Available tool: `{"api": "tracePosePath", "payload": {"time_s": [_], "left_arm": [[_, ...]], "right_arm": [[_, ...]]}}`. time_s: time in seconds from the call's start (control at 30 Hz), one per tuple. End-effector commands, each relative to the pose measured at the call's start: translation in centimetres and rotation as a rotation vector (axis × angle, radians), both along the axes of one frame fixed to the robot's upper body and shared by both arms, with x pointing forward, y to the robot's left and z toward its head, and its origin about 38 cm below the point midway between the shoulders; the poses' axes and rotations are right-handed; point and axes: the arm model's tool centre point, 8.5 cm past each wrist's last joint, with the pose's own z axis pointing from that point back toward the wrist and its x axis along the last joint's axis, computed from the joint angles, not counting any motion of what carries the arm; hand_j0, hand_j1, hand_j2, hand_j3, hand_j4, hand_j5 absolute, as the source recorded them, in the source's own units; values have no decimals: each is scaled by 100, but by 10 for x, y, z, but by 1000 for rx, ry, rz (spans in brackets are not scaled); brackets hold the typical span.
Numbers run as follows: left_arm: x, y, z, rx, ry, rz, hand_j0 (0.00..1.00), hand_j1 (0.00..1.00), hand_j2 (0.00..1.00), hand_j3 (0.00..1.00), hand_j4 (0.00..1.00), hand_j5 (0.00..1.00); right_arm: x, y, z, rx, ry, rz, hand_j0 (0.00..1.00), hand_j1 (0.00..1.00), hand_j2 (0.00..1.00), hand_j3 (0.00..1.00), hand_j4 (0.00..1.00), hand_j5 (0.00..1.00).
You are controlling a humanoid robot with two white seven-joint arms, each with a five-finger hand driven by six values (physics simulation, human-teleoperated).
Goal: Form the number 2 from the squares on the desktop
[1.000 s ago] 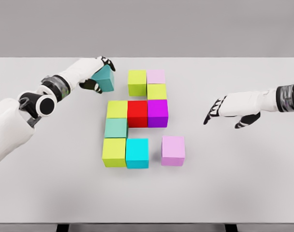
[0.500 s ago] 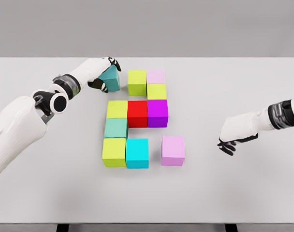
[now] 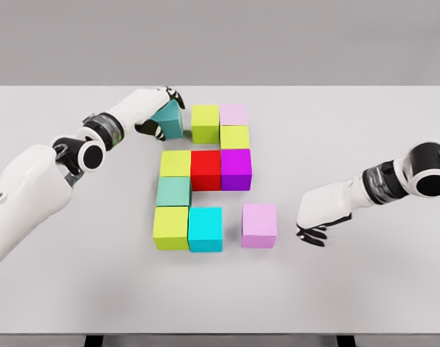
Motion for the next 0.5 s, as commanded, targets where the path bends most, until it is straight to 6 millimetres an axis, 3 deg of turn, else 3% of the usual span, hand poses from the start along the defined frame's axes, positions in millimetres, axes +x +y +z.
{"api": "tracePosePath", "payload": {"time_s": [0.0,0.33,0.4,0.47], "left_arm": [[0,-1,-1,2,-1,-4,50,50,50,50,50,50],[-1,-2,-3,4,0,-6,51,51,51,51,51,51],[-1,-2,-3,4,0,-6,54,54,54,54,54,54],[-2,-2,-3,6,1,-5,64,64,64,64,64,64]], "right_arm": [[0,10,-1,12,4,16,13,13,13,13,13,13],[2,28,-5,21,5,49,13,13,13,13,13,13],[2,28,-6,21,7,49,13,13,13,13,13,13],[2,27,-6,20,7,47,13,13,13,13,13,13]]}}
